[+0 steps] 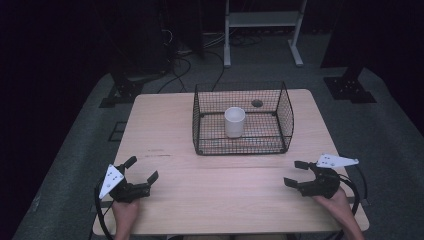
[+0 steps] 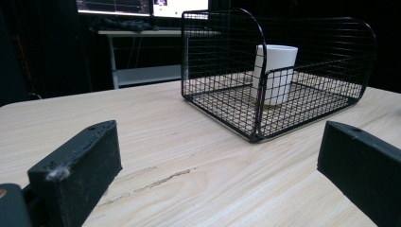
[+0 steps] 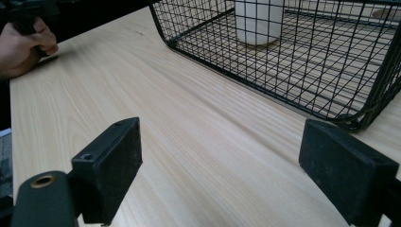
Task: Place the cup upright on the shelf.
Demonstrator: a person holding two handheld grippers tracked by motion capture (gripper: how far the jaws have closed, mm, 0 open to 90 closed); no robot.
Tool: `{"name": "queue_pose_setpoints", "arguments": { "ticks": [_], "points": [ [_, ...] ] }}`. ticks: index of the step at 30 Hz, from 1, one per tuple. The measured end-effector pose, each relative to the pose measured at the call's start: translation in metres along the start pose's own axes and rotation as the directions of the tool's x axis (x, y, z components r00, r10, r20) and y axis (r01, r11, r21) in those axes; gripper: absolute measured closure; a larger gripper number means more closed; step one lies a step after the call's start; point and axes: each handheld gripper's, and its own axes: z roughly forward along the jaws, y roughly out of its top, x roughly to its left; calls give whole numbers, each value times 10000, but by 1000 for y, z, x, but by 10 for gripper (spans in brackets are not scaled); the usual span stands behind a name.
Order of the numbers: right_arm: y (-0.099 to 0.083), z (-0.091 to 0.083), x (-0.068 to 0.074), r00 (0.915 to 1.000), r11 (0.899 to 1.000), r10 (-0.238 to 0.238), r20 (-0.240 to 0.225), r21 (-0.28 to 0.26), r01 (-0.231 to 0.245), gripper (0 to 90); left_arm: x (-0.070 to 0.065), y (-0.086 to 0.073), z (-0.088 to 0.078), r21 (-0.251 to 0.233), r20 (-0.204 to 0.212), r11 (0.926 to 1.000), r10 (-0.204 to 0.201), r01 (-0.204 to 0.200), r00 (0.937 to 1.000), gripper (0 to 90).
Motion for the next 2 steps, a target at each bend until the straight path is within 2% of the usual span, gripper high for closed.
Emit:
{"name": "queue_pose_setpoints", "arguments": {
  "ticks": [2],
  "points": [
    [-4, 0, 4, 9997, 9998, -121, 207, -169, 124, 132, 0, 0, 0, 7, 1, 10000, -3, 3, 10000, 0]
  ]
}}
